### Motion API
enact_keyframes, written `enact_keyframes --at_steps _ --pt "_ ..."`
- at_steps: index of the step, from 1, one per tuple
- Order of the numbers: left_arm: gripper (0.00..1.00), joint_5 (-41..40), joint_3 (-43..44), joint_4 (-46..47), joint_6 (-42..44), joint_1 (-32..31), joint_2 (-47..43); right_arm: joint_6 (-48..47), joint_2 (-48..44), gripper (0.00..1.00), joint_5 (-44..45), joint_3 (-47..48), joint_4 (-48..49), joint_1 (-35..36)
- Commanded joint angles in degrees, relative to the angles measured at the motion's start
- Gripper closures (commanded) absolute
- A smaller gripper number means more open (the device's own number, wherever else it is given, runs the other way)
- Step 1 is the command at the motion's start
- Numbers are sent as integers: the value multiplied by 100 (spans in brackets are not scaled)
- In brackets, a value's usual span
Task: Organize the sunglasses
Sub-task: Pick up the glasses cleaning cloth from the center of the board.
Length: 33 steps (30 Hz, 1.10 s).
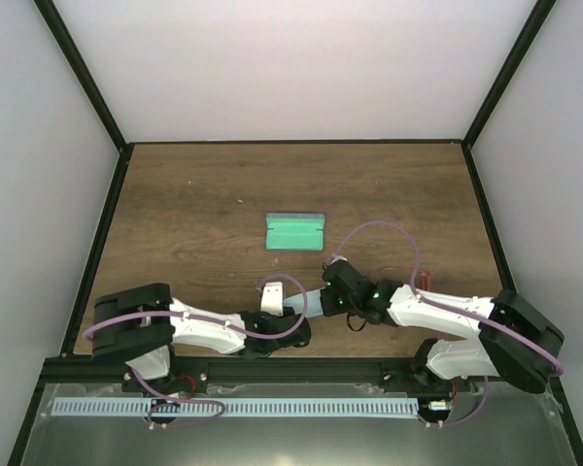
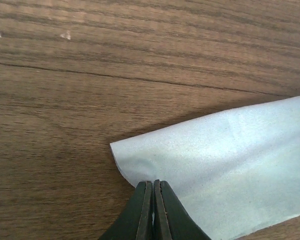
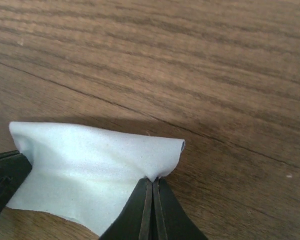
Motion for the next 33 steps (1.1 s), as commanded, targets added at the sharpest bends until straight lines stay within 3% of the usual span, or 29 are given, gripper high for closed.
enact_keyframes --at_steps 1,17,27,33 --pt "94 -87 107 -512 253 121 -235 -93 105 99 93 446 -150 50" --pt "93 -273 564 -328 1558 733 -757 -321 1101 99 347 1698 -509 15" --pt "93 -224 844 -391 2054 1313 -676 -552 1671 99 374 2565 -749 -355" --pt "93 12 722 247 2507 1716 -620 -673 1940 99 339 2942 -827 -653"
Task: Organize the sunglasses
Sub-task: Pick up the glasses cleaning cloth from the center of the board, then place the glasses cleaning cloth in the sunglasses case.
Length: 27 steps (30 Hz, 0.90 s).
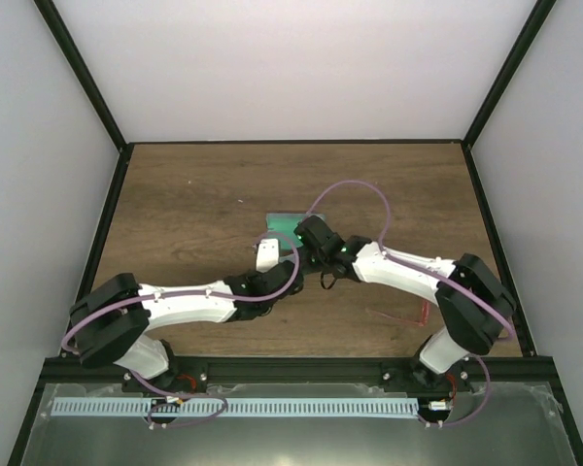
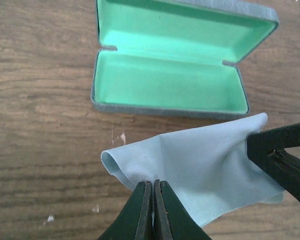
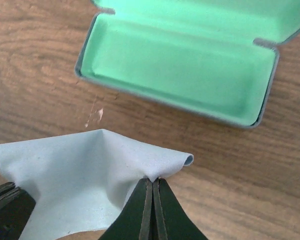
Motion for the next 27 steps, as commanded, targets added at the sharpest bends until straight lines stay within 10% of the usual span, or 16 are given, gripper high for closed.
enact_keyframes --at_steps 1,27 --pt "93 164 -7 619 506 284 66 -157 205 99 80 408 -131 -215" --pt "95 908 1434 771 1406 1283 1603 -313 1196 99 -25 1287 -241 -802"
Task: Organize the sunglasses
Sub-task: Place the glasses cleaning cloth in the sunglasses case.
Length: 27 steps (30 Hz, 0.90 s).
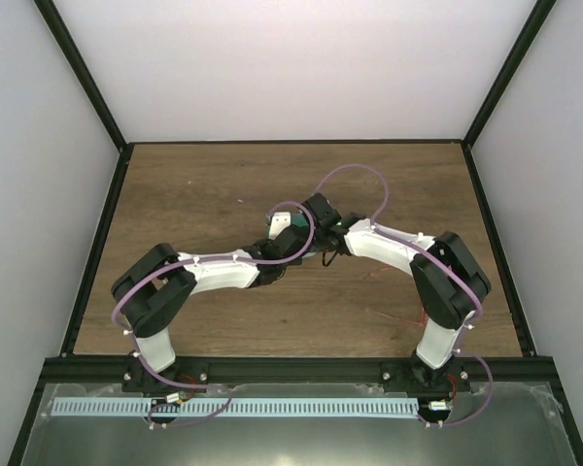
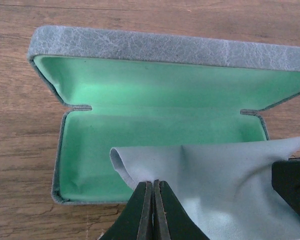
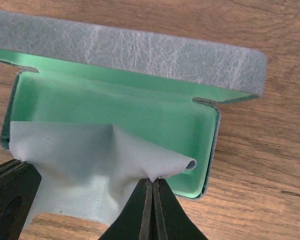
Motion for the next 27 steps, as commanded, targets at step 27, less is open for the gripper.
enact_keyframes --at_steps 27 --pt "95 448 264 -16 363 435 -167 14 -175 99 92 48 293 -28"
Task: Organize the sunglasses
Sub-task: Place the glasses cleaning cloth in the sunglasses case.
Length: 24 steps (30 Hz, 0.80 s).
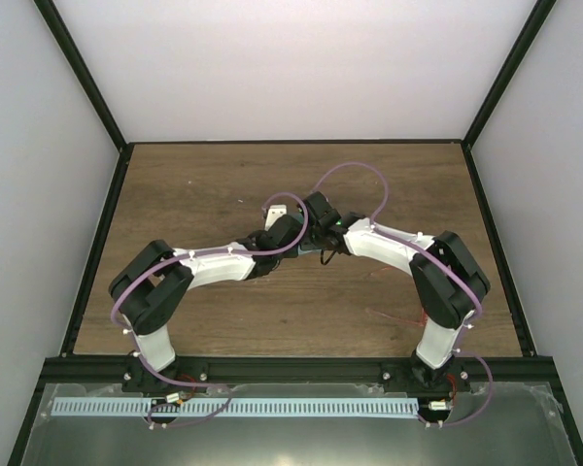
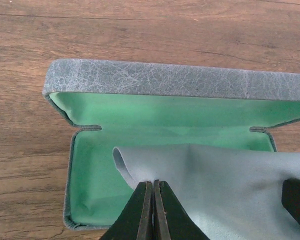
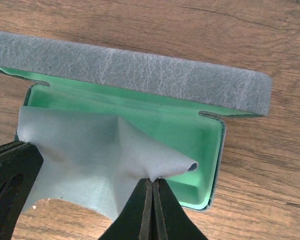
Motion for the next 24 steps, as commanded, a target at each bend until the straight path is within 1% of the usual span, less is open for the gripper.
enact_keyframes --at_steps 1,7,12,24 --pt "95 35 126 26 100 24 -171 22 -236 99 108 -44 143 -2" --pt "95 55 163 -31 122 27 -206 28 -257 99 162 -62 108 -3" --pt "95 60 89 -24 113 31 -322 41 -483 99 163 -223 228 3" --pt "95 114 308 -19 179 82 73 9 -130 99 151 -164 188 -6"
